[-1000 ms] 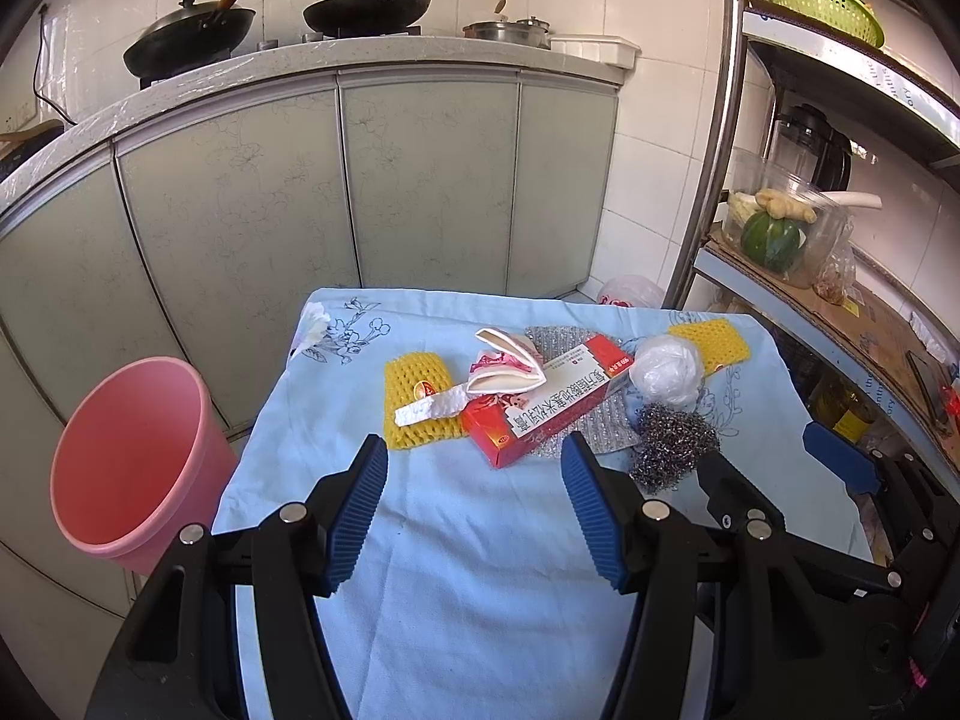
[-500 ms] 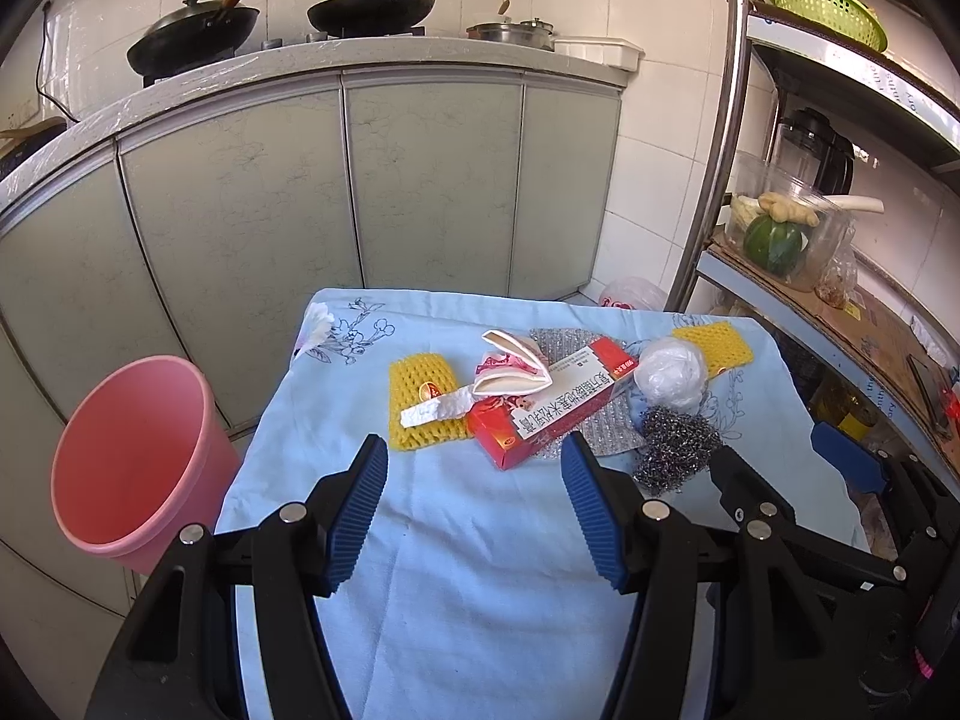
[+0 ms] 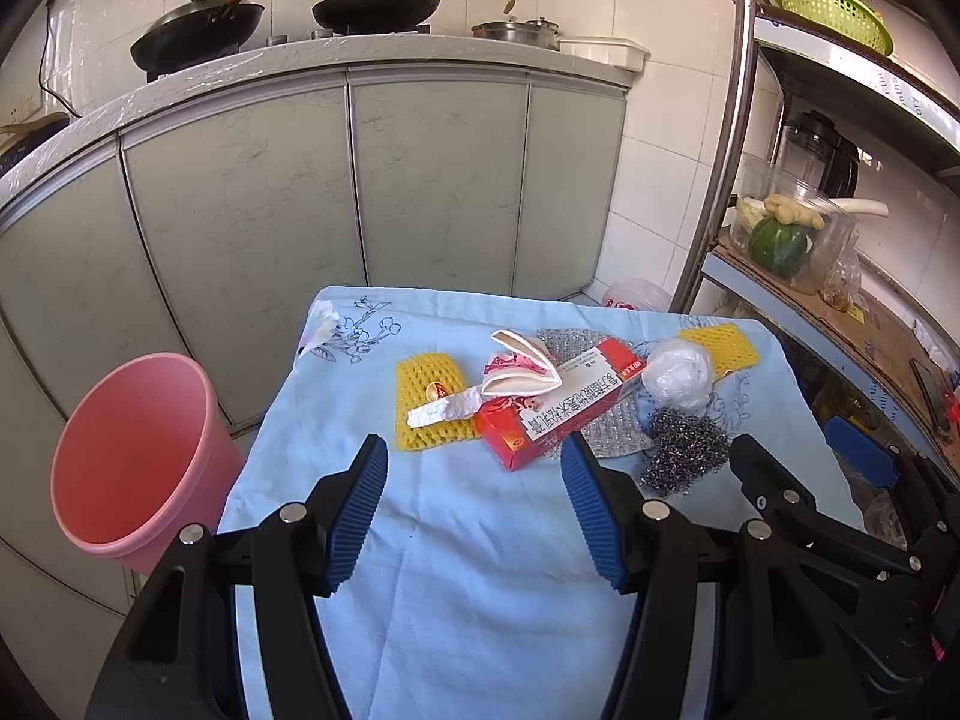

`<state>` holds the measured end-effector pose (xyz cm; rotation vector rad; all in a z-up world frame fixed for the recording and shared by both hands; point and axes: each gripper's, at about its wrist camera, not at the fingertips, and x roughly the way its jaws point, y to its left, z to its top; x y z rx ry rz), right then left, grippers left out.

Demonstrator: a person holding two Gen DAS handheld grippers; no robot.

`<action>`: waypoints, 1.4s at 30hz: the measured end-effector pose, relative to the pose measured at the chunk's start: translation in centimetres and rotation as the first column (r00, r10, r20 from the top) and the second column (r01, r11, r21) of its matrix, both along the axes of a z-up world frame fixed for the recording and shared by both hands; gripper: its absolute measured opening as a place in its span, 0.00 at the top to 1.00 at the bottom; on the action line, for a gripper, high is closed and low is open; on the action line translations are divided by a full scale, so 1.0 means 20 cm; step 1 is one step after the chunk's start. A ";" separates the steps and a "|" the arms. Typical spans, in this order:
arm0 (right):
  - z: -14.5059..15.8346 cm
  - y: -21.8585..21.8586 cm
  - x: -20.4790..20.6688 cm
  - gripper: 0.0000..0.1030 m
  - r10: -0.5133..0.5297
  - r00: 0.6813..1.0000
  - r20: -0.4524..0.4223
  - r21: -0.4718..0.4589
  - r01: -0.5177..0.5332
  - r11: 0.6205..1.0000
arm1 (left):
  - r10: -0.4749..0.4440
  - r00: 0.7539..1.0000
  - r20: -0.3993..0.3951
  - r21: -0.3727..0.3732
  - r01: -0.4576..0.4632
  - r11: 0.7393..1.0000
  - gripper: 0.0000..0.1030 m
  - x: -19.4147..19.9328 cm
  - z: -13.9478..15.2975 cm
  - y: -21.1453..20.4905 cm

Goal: Collect trash

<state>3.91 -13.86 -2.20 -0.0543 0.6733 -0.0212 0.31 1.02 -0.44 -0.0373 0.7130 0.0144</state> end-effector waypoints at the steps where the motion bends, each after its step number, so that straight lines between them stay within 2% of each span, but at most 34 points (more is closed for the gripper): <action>1: 0.00 0.00 0.00 0.26 -0.001 1.000 0.000 0.000 0.001 1.000 | 0.002 1.000 0.000 0.000 -0.002 1.000 0.42 0.00 0.00 0.00; 23: -0.01 -0.01 0.02 0.26 0.015 1.000 -0.003 0.016 -0.015 1.000 | -0.004 1.000 -0.008 0.002 0.004 1.000 0.42 0.04 -0.05 0.03; 31: -0.03 -0.03 0.03 0.26 0.037 0.999 -0.013 0.047 -0.037 0.998 | -0.028 1.000 -0.014 -0.043 0.028 0.999 0.42 0.06 -0.10 0.12; 35: -0.04 -0.04 0.04 0.26 0.045 0.999 -0.026 0.063 -0.044 0.997 | -0.026 0.999 -0.043 -0.102 0.021 0.995 0.42 0.08 -0.15 0.22; 39: -0.06 -0.05 0.05 0.26 0.056 0.997 -0.044 0.085 -0.052 0.995 | -0.049 0.997 -0.056 -0.127 0.041 0.991 0.42 0.10 -0.19 0.27; 42: -0.08 -0.04 0.06 0.33 0.067 0.996 -0.053 0.090 -0.062 0.994 | -0.059 0.996 -0.060 -0.124 0.051 0.991 0.42 0.12 -0.20 0.28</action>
